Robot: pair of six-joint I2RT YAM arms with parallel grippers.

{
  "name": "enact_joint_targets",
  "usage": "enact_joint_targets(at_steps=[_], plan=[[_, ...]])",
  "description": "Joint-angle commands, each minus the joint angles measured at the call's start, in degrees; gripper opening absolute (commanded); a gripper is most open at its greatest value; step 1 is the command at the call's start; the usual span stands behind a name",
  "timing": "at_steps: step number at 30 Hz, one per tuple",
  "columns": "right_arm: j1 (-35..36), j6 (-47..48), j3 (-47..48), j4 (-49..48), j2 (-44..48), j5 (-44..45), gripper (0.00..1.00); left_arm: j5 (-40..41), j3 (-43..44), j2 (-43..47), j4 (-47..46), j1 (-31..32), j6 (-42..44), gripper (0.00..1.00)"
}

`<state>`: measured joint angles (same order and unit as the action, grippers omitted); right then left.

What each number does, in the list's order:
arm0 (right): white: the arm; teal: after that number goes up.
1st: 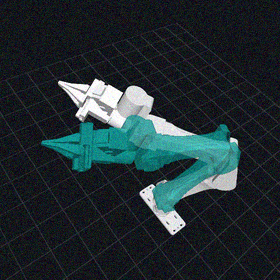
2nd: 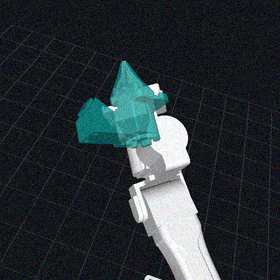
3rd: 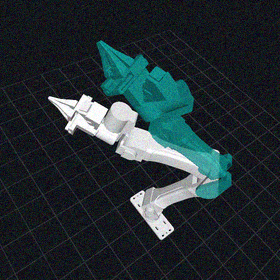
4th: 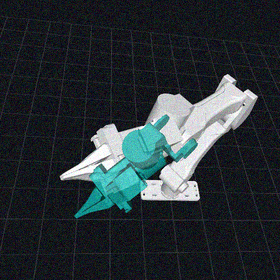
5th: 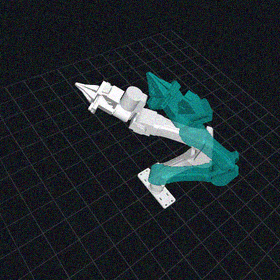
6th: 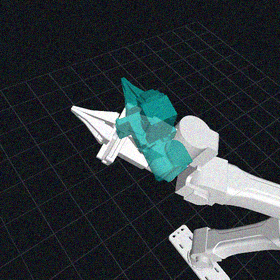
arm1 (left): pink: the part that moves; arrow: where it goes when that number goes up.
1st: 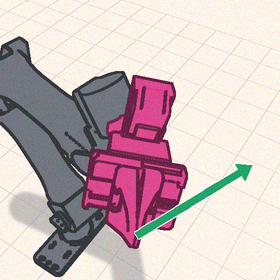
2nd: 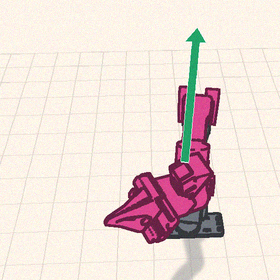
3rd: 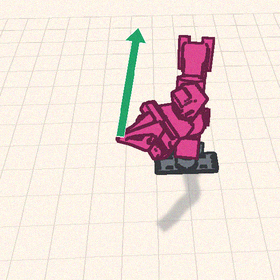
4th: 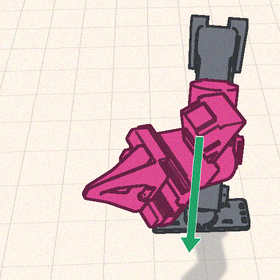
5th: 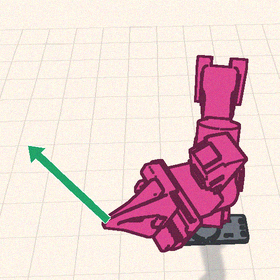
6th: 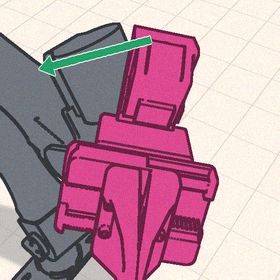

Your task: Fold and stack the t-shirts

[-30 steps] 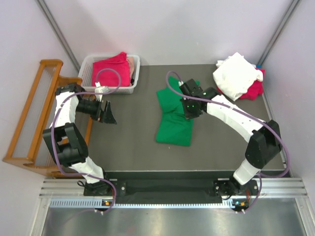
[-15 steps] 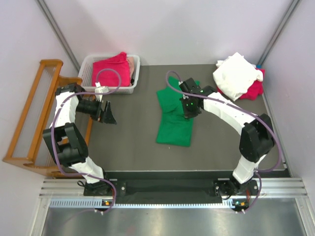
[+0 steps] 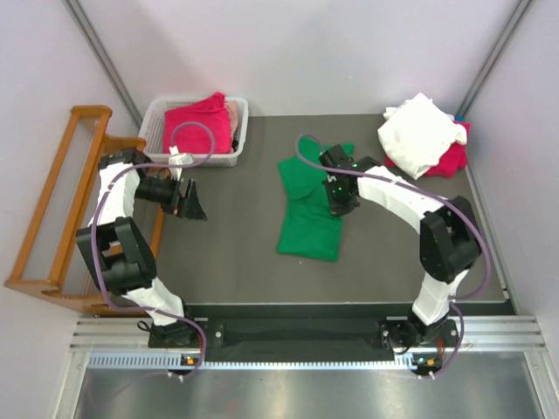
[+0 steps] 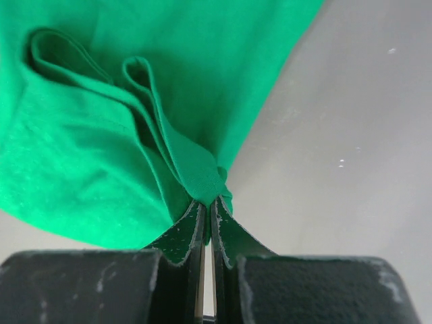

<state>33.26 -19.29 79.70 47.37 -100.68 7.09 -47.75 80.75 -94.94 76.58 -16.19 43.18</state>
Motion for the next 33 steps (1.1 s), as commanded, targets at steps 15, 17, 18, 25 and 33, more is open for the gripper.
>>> enact_joint_targets(at_steps=[15,17,18,25,33], plan=[[4.72,0.75,0.73,-1.32,4.81,3.45,0.00,-2.61,-0.33,-0.51,4.02,-0.34,0.42,0.99],[3.14,0.31,0.02,-1.50,3.48,4.42,0.00,-2.61,-0.15,-0.25,4.46,-0.43,0.77,0.99],[2.87,-0.04,0.02,-1.41,1.91,4.77,0.00,-2.35,-0.24,-0.08,4.55,-0.34,0.85,0.98],[0.06,-0.31,3.97,-1.32,-6.80,6.53,0.00,-1.82,-0.07,0.72,4.72,-0.34,0.85,0.99],[-1.09,0.13,8.62,-2.03,-11.19,6.79,0.00,-1.73,0.37,0.46,5.16,-0.34,1.03,0.99]])
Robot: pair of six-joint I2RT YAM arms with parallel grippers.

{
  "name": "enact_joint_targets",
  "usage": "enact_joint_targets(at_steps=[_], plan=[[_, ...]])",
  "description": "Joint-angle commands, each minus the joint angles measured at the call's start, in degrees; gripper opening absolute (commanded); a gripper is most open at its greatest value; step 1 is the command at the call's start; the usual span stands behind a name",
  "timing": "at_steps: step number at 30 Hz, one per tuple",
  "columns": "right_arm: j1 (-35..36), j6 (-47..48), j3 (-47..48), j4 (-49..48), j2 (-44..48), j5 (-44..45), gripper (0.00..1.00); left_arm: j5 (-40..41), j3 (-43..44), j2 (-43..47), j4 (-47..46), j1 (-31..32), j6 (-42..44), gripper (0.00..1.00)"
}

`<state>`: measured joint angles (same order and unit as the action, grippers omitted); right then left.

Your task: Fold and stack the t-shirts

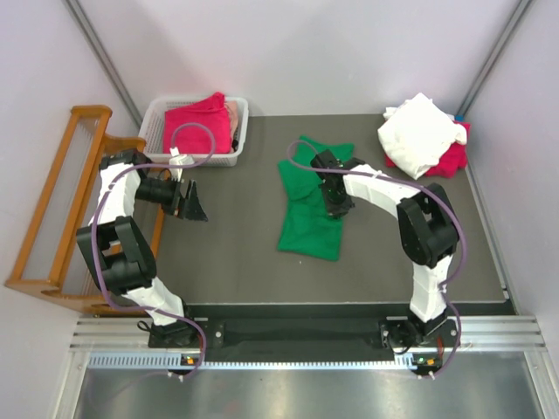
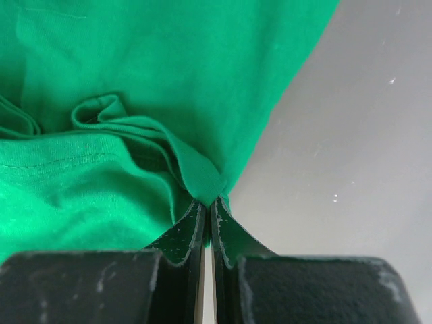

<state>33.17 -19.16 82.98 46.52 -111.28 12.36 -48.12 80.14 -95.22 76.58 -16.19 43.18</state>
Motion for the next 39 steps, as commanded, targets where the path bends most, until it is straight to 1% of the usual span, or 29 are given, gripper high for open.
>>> enact_joint_targets(at_steps=[1,5,7,8,9,12,15,18,19,25,31,39], plan=[[-1.26,0.08,5.79,-0.65,-0.86,1.70,0.00,-1.45,0.98,0.65,5.25,-0.34,1.03,0.99],[-1.53,-0.44,6.40,-0.38,-0.43,0.21,0.00,-1.37,1.34,0.56,5.43,-0.34,1.12,0.99],[-0.31,-0.35,6.06,-0.82,2.37,-0.58,0.00,-1.19,1.25,0.65,5.25,-0.43,0.94,0.99],[0.57,0.43,5.62,-2.65,4.04,-0.58,0.00,-1.19,1.16,0.56,5.16,-0.43,1.03,0.99],[2.24,0.87,4.66,-3.45,7.54,-0.50,0.00,-1.28,1.07,0.39,4.99,-0.34,0.94,0.99],[3.92,1.66,4.29,-4.69,12.74,2.05,0.00,-1.45,0.63,0.03,4.90,-0.34,1.03,0.99],[4.45,3.33,4.99,-5.47,15.21,1.97,0.00,-1.98,0.98,-0.05,4.90,-0.34,0.86,0.99],[7.07,6.23,6.66,-6.09,16.19,2.41,0.00,-2.33,1.60,-0.23,5.25,-0.34,0.94,0.99],[7.69,6.85,6.76,-6.70,16.36,3.88,0.00,-2.33,1.69,-0.06,5.34,-0.34,0.86,0.99],[6.03,4.93,5.35,-5.13,13.47,6.18,0.00,-1.54,0.81,0.56,5.16,-0.34,1.03,0.99],[2.61,1.06,5.26,-1.27,7.40,7.85,0.00,-1.36,0.55,0.83,5.25,-0.34,1.03,0.99],[-1.17,-0.53,5.61,0.06,0.37,10.31,0.00,-1.54,0.37,1.09,6.21,-0.34,1.91,0.99]])
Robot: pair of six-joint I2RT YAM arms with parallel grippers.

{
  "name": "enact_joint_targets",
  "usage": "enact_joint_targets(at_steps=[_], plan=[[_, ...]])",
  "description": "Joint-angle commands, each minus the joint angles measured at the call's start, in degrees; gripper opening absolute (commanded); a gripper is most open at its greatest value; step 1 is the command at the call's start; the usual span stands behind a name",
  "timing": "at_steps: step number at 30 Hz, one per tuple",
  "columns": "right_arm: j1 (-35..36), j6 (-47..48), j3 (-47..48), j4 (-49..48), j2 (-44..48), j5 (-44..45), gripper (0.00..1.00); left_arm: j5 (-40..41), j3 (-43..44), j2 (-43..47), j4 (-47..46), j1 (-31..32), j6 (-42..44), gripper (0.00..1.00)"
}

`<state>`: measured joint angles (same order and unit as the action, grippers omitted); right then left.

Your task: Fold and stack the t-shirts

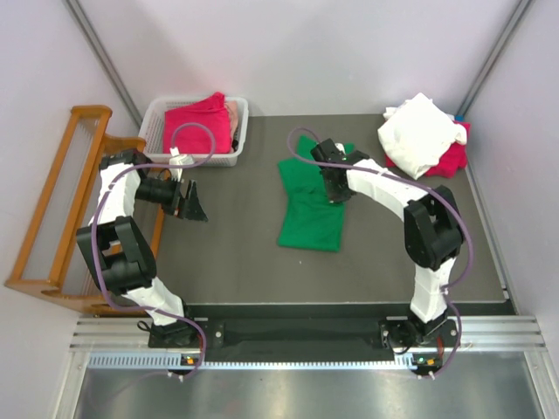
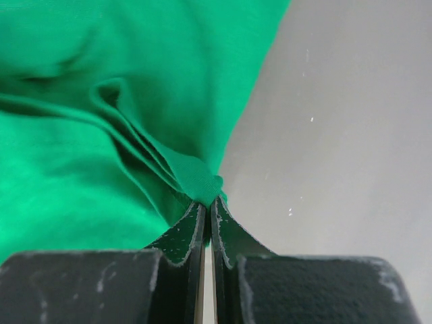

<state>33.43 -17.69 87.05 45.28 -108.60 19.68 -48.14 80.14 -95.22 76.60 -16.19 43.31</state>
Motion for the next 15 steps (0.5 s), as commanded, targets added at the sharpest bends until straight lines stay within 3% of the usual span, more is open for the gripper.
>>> enact_joint_targets(at_steps=[1,2,3,8,10,15], plan=[[-1.52,-2.26,1.55,1.48,-3.63,3.25,0.05,-1.43,0.28,1.26,6.28,-0.43,1.95,0.99],[-1.70,-2.26,1.64,1.57,-4.25,3.34,0.14,-1.43,0.28,1.35,6.46,-0.34,2.22,0.99],[-1.70,-2.08,1.72,1.48,-4.78,2.91,0.31,-1.34,0.11,1.53,6.46,-0.43,2.30,0.99],[-1.70,-1.82,2.16,0.60,-4.69,4.30,0.90,-1.17,-0.07,1.79,6.90,-0.34,2.83,0.99],[-1.70,-1.47,3.56,1.13,-4.52,5.19,0.95,-1.25,-0.16,1.53,6.99,-0.43,2.83,0.99],[-1.61,-1.90,4.45,2.01,-0.40,7.73,0.95,-2.57,-0.16,1.53,6.81,-0.25,2.57,0.98]])
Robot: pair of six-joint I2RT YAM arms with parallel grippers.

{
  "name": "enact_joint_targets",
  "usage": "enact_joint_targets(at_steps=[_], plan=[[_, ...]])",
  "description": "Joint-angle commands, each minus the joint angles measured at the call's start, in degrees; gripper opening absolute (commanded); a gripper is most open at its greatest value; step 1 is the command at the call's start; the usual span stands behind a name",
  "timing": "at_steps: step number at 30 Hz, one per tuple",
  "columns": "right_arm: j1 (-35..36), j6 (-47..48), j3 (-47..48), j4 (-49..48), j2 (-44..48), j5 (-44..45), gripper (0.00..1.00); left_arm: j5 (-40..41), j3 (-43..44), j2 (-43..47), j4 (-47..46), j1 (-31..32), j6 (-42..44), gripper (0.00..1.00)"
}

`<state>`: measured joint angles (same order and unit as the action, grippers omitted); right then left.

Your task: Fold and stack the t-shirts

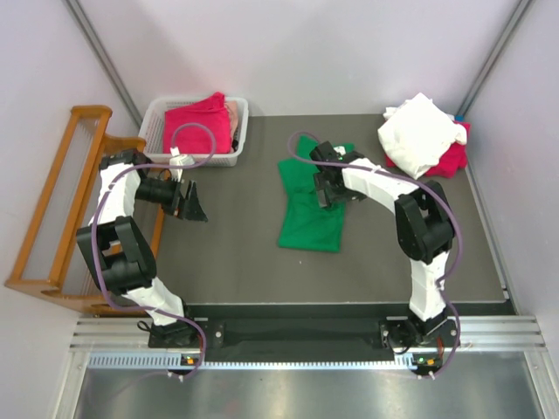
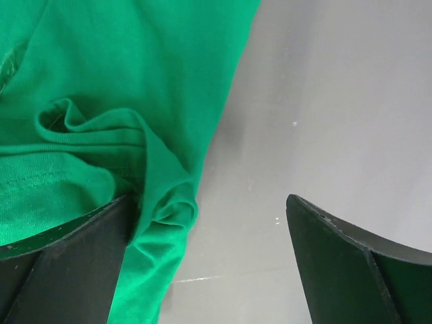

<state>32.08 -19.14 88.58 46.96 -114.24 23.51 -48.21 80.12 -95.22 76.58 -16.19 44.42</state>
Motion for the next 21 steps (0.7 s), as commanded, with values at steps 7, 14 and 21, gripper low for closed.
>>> enact_joint_targets(at_steps=[7,14,21], plan=[[-0.08,-2.22,0.38,3.14,13.94,6.55,0.91,3.46,-3.64,5.30,0.16,5.27,-4.59,0.98],[1.59,-2.49,-8.14,-2.29,18.08,-7.30,0.83,2.07,-5.32,7.51,-3.72,12.49,-9.62,0.99],[2.55,-2.57,-10.36,-4.16,14.58,-12.26,0.68,3.47,-6.90,7.86,-9.16,20.49,-15.50,0.99]])
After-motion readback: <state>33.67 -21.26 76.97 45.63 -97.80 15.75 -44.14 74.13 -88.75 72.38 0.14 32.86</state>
